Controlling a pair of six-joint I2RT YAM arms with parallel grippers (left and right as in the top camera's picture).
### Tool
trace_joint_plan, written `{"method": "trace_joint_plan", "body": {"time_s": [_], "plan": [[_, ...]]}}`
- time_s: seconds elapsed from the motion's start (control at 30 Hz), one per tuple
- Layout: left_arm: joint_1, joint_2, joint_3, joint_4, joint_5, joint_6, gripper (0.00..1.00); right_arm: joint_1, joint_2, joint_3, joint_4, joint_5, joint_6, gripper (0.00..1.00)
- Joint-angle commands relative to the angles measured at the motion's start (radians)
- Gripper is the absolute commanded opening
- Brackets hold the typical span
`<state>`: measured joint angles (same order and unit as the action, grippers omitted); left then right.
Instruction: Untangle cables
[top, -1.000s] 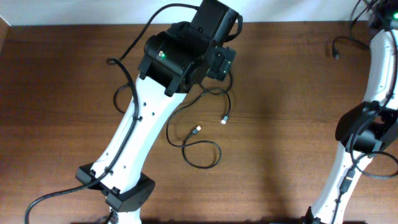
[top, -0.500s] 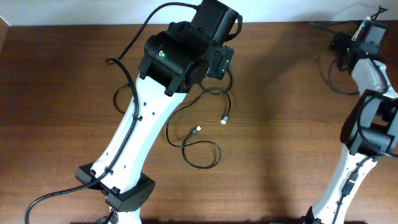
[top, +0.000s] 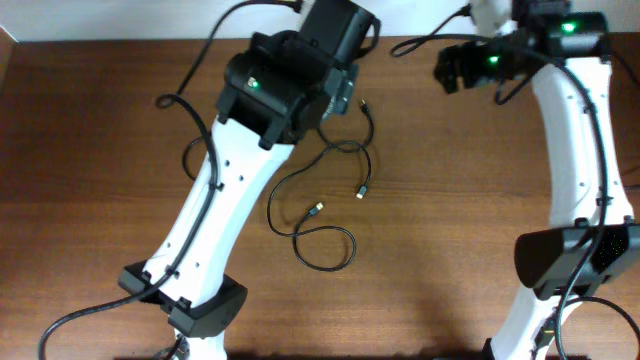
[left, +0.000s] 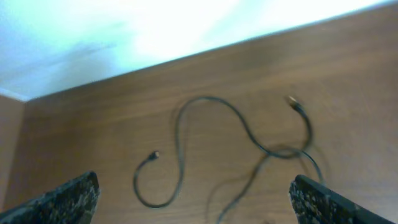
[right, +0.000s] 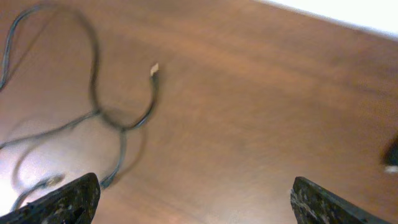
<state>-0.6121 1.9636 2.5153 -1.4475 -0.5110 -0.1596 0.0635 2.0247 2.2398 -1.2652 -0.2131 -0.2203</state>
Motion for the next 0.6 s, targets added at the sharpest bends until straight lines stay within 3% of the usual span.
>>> {"method": "trace_joint_plan", "body": {"time_s": [0.0,0.13,0.23,0.33,0.5,0.57], "plan": [[0.169,-0.03,0.003,0.02,-0.184,-0.164,0.99,0.073,-0.004,-0.018,-0.034,-0.019,-0.007,0.98],[0.41,-0.06,0.003,0.021,-0.094,-0.195,0.99,0.179,-0.004,-0.021,-0.145,-0.024,0.019,0.97],[0.485,-0.06,0.003,0.02,-0.023,-0.192,0.99,0.291,-0.004,-0.037,-0.291,-0.061,0.014,0.97],[0.486,-0.06,0.003,0.029,-0.024,-0.191,0.99,0.399,-0.004,-0.128,-0.285,-0.068,-0.036,0.98],[0.497,-0.06,0.003,0.029,-0.031,-0.158,0.99,0.588,-0.004,-0.478,-0.106,-0.072,-0.038,0.98],[0.52,-0.06,0.003,0.025,-0.026,-0.158,0.99,0.661,-0.004,-0.523,-0.085,-0.072,-0.038,0.98]]}}
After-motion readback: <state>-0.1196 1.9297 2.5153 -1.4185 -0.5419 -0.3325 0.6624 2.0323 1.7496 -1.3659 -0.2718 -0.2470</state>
